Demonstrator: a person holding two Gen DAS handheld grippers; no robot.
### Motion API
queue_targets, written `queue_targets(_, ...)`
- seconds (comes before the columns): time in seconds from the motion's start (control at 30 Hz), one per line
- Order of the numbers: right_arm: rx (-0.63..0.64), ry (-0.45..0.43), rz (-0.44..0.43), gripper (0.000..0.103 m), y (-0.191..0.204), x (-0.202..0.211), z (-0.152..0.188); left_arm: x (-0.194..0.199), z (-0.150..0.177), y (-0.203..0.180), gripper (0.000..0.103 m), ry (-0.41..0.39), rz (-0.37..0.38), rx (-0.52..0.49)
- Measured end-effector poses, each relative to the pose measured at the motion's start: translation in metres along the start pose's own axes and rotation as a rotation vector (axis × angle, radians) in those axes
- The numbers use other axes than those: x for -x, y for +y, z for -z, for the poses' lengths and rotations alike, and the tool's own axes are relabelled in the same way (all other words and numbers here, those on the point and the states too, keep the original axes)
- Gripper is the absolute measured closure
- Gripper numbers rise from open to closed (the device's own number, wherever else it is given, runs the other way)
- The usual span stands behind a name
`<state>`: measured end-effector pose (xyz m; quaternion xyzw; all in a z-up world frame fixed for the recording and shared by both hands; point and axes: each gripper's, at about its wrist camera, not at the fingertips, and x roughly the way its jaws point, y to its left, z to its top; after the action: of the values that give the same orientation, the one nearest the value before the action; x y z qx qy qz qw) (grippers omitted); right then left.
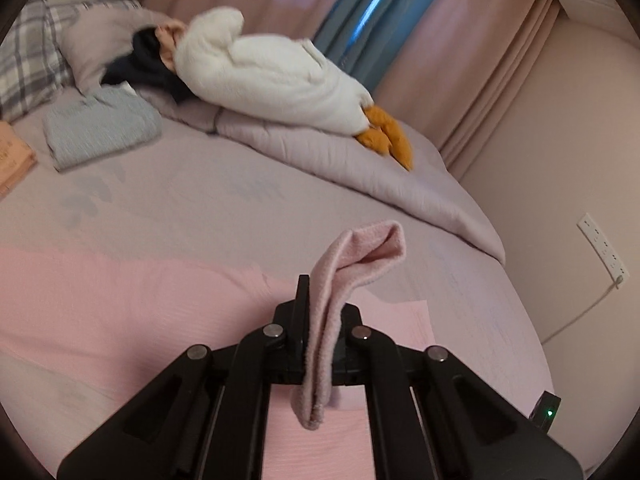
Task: Fold small clothes
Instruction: 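Grasp the other sleeve cuff with the left gripper and lift, then lay the sleeve across the shirt body with the left gripper and release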
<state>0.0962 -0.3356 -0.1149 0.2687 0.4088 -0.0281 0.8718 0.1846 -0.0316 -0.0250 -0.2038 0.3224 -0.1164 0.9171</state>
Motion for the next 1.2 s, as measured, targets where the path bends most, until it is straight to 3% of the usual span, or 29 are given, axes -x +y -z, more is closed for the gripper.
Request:
queue_targets(0.27,0.03,0.014,0.018,0.043,0.01,-0.007,-0.001,0.017,-0.004,0.033,0.099,-0.013,-0.084,0.014)
queue_targets(0.8,0.094,0.032,0.057,0.043,0.024,-0.016,0.001,-0.019,0.036,0.109,0.095,0.146,-0.288,0.006)
queue_targets(1.2,0.099,0.039,0.077,0.043,0.024,-0.02,0.002,-0.025,0.057,0.142,0.086,0.217,-0.365,0.021)
